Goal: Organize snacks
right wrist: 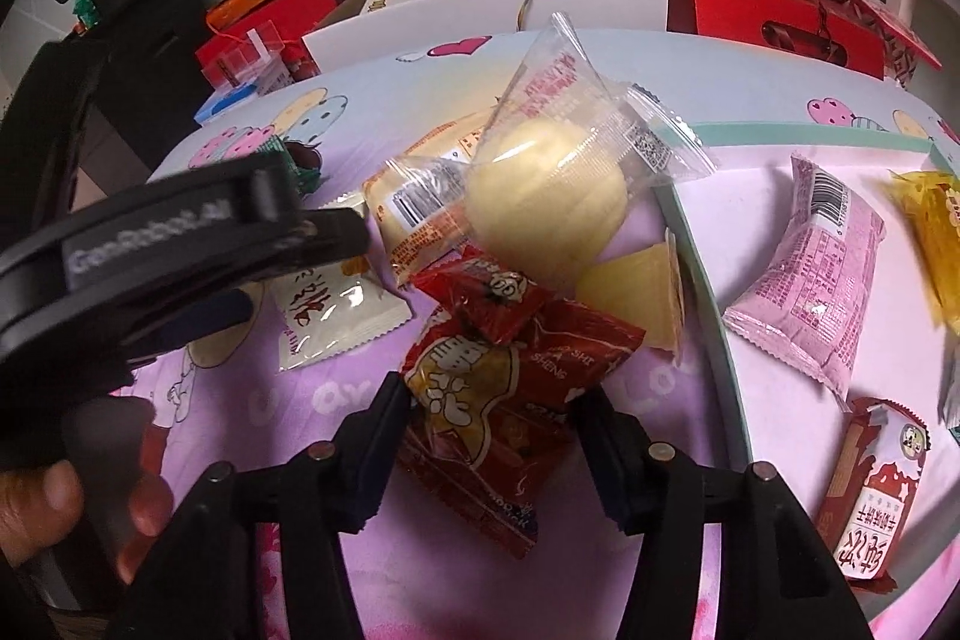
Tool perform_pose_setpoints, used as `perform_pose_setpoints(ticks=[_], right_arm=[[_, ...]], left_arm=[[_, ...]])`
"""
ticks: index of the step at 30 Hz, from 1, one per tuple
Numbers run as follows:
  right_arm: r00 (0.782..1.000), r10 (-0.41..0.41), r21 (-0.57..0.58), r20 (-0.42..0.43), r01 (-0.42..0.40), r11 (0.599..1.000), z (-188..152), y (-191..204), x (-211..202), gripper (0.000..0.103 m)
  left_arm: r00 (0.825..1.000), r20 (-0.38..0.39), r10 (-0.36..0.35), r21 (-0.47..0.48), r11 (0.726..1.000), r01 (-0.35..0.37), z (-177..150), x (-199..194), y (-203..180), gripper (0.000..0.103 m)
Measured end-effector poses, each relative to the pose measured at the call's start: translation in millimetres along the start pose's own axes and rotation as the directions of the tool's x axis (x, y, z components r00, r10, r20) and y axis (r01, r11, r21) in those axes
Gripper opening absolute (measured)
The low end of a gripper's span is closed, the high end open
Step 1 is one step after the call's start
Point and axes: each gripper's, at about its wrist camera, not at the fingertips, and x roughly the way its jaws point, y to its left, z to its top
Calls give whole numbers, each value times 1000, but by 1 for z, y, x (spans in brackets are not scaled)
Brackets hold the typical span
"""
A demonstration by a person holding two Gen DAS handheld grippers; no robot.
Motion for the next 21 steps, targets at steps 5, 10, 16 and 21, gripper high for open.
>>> perform_pose_setpoints(ticks=[5, 10, 16, 21], right_arm=[[1000, 8, 0, -4, -8, 1000, 2, 1, 0, 59], [1000, 26, -11, 3, -26, 1000, 0, 5, -6, 58], [996, 90, 24, 2, -90, 996, -1, 1, -18, 58], [994, 106, 69, -32, -103, 992, -1, -6, -20, 58]], left_arm=[[1000, -13, 13, 52, 999, -13, -2, 4, -6, 58], [1000, -19, -3, 51, 999, 4, -3, -1, -1, 55], [1000, -1, 8, 54, 999, -8, -6, -19, 3, 55], [1000, 20, 15, 56, 998, -17, -7, -32, 3, 55]])
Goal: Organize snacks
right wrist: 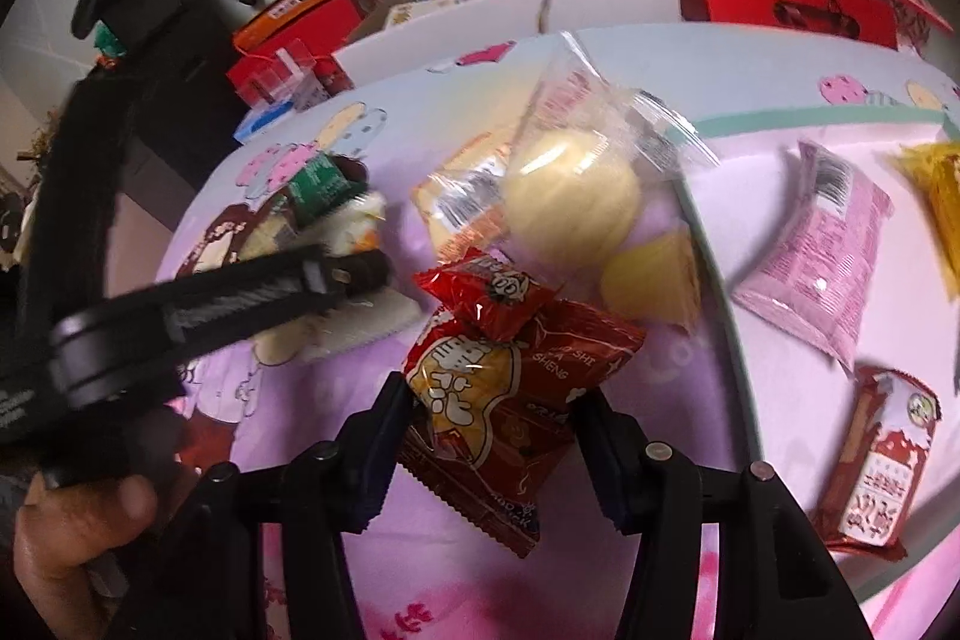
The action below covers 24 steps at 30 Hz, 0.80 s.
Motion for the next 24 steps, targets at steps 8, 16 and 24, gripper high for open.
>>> perform_pose_setpoints(ticks=[8, 16, 24], right_arm=[[999, -32, -44, -33, 31, 999, -4, 0, 5, 58], [998, -28, -152, -64, 18, 988, -8, 9, 10, 58], [996, 8, -119, -93, -19, 993, -9, -3, 15, 59]], left_arm=[[996, -75, 41, 35, 999, -38, -9, 14, -2, 55], [992, -104, 68, 41, 997, -64, -13, 13, 1, 57], [993, -83, 79, 27, 997, -77, -11, -1, 7, 62]])
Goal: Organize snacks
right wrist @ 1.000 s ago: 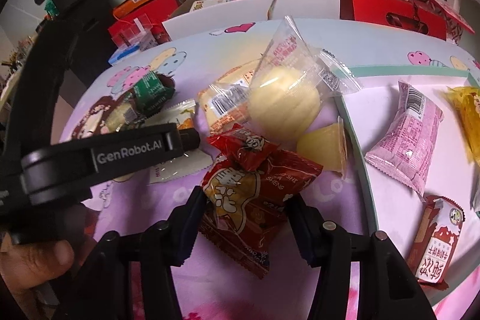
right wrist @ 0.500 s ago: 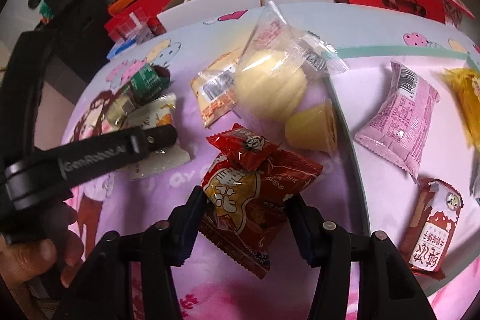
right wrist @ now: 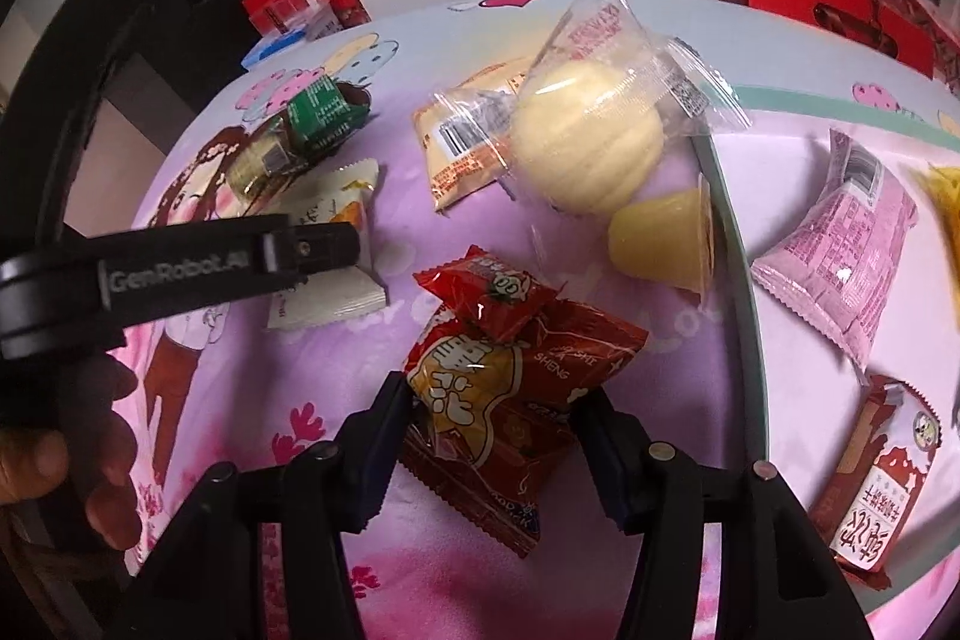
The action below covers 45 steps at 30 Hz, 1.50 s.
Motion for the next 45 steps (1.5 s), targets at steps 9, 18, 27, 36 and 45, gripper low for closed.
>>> perform_pose_setpoints(ticks=[9, 18, 27, 36, 45], right_arm=[[999, 38, 57, 2, -38, 998, 0, -15, -10, 66], [998, 49, 108, 44, -53, 993, -2, -30, -34, 66], [998, 51, 100, 26, -54, 994, -1, -30, -28, 37], [999, 50, 109, 22, -52, 993, -2, -32, -26, 37], [996, 90, 141, 28, -93, 986, -1, -35, -23, 38]], left_arm=[[993, 45, -111, 21, 994, 111, 3, -18, -10, 62], [972, 26, -235, 41, 971, 234, 1, -19, -30, 62], [936, -37, -351, 114, 929, 353, -4, -11, -63, 62], [941, -89, -326, 155, 929, 336, -10, 5, -77, 36], [942, -36, -333, 93, 938, 335, -2, 1, -53, 27]])
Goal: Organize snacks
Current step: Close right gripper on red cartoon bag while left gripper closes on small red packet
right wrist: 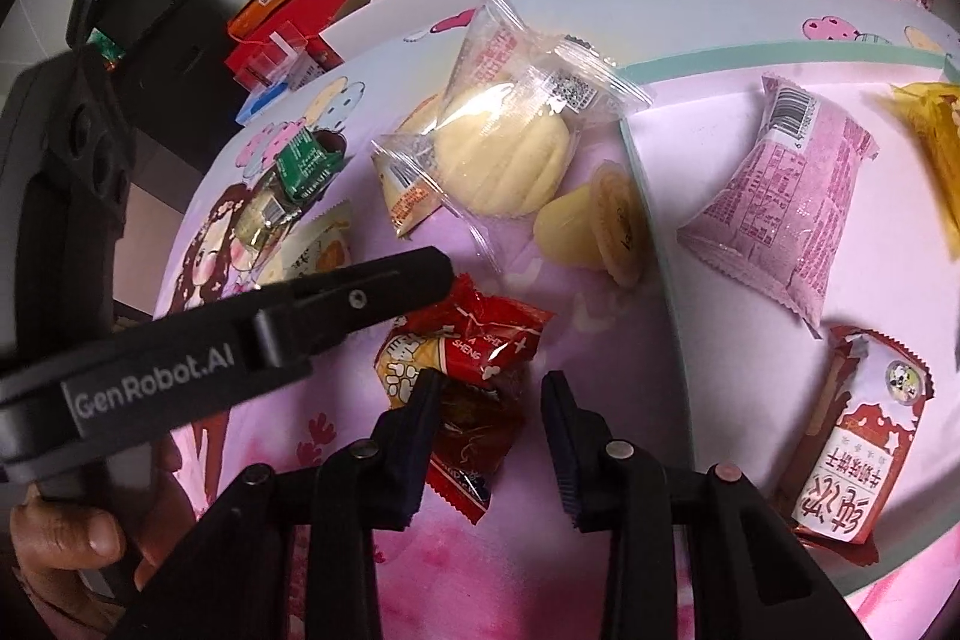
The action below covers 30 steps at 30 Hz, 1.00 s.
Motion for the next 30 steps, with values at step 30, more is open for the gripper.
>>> perform_pose_setpoints(ticks=[30], right_arm=[[1000, -19, -80, 24, 21, 997, 4, 31, 30, 58]], left_arm=[[991, 61, 120, -113, 987, -113, 1, -19, 42, 27]])
